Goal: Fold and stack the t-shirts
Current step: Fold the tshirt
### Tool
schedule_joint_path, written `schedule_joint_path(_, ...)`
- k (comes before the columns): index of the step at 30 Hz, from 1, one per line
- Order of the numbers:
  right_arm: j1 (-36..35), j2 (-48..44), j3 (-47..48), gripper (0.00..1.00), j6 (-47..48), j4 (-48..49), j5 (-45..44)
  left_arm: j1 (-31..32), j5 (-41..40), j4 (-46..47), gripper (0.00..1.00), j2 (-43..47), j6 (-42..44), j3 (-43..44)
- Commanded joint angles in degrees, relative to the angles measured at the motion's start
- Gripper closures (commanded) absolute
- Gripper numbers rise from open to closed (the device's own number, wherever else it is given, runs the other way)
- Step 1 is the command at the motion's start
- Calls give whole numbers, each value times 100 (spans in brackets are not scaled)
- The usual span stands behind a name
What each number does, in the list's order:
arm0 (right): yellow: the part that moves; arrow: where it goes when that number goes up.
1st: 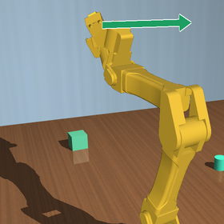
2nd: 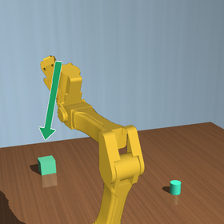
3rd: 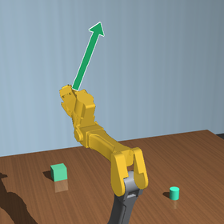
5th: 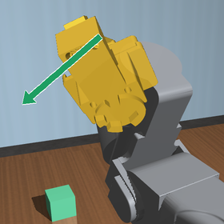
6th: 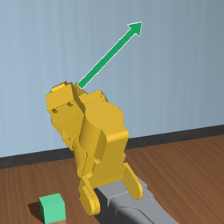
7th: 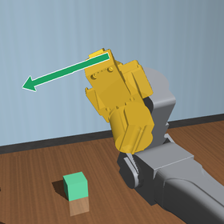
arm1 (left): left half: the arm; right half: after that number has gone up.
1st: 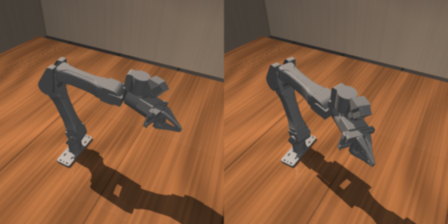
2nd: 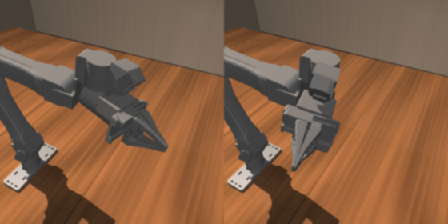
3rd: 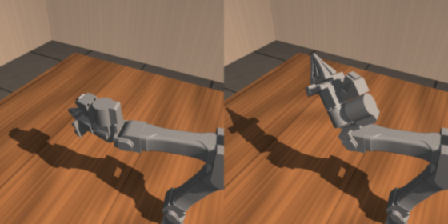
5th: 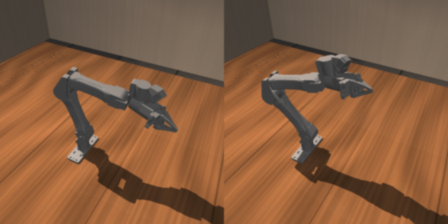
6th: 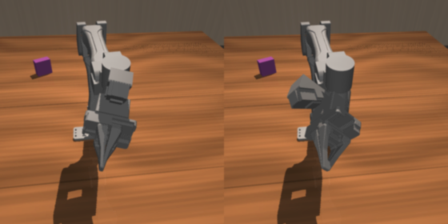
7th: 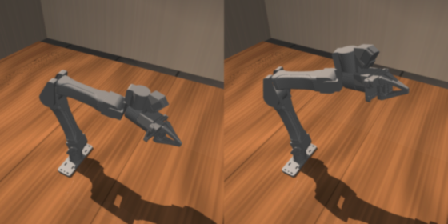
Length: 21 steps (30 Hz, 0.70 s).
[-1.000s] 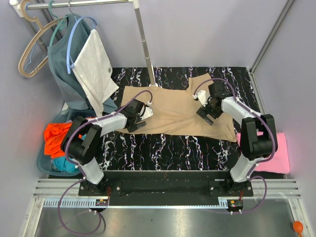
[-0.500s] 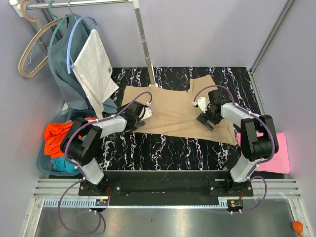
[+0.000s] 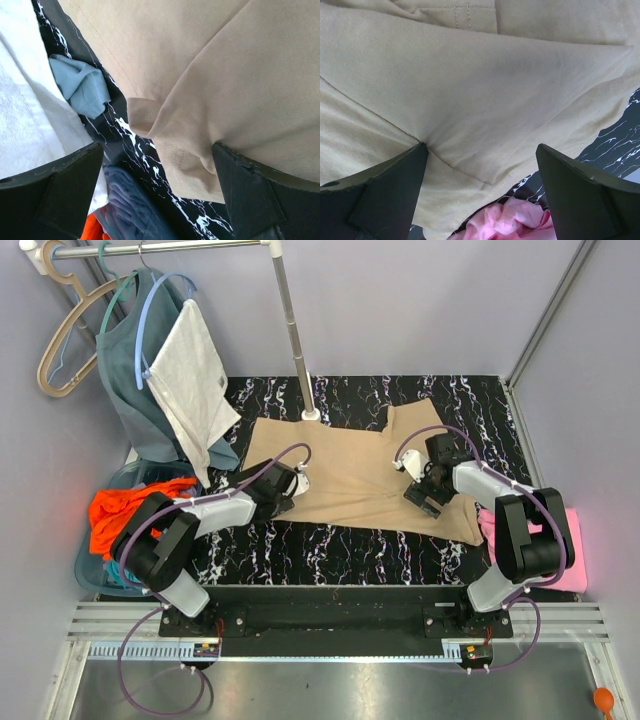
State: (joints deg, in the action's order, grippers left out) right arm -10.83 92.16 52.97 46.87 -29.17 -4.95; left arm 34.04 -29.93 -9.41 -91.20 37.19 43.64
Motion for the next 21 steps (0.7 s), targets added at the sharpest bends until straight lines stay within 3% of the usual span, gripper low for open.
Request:
schedule_joint_path(1, -24, -224, -146, 0, 103, -264, -15, 208, 137, -694, 1, -3, -431, -356)
schedule_joint_path(21, -288, -1191, -955, 0, 419, -660, 390, 823, 67, -1151, 1, 638, -994, -1217)
